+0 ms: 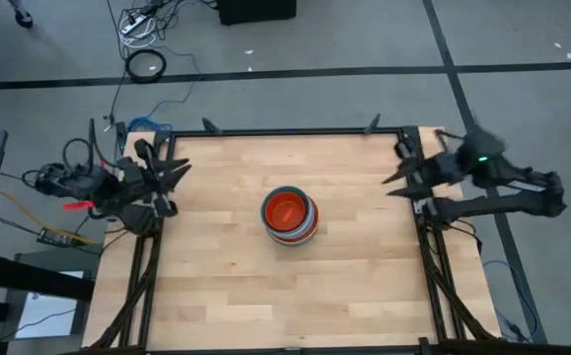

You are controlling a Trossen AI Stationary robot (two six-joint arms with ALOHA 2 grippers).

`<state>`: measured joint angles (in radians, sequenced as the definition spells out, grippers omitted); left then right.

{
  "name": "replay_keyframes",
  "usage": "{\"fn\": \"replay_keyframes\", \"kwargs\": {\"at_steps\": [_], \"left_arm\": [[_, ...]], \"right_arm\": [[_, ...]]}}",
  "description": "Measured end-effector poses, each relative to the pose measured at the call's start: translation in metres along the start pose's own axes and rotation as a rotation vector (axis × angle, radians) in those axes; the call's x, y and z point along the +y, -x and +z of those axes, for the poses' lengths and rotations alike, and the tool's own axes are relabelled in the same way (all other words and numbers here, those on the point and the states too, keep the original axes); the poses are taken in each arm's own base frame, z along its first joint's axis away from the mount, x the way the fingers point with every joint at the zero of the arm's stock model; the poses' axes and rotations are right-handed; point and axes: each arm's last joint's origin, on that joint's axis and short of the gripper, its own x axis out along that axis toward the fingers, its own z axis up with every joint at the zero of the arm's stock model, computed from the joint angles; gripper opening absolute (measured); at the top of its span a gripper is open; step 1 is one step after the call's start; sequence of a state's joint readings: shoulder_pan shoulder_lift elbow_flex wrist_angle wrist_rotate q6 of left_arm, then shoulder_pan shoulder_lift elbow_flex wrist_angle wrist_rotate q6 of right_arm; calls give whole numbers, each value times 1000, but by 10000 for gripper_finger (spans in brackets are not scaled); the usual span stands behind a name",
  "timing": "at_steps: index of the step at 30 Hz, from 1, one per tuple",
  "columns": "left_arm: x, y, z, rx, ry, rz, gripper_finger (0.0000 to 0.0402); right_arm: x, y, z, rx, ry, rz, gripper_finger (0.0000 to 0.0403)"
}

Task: Nest bowls inside each other
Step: Return to Home Position

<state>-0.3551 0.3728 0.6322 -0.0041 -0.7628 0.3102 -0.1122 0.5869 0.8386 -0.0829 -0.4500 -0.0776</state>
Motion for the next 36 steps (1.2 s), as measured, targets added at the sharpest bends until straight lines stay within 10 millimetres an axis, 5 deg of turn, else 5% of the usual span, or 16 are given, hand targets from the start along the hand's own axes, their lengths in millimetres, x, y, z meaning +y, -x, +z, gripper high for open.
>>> {"fn": "replay_keyframes", "kwargs": {"at_steps": [7,14,19,27,36], "left_arm": [[2,-9,-25,63,-44,126,70],[10,-17,-55,126,-73,270,70],[8,-18,-65,98,-18,159,70],[0,-6,-84,83,92,-33,70],[2,22,-97,13,211,-133,70]], "right_arm": [[-18,-13,-39,-5,-56,-36,99],[-39,-21,-48,10,-51,-60,99],[-44,-24,-56,41,-58,-24,100],[-38,-17,-96,81,-102,-25,100],[-10,19,-128,-72,-103,-65,99]]}}
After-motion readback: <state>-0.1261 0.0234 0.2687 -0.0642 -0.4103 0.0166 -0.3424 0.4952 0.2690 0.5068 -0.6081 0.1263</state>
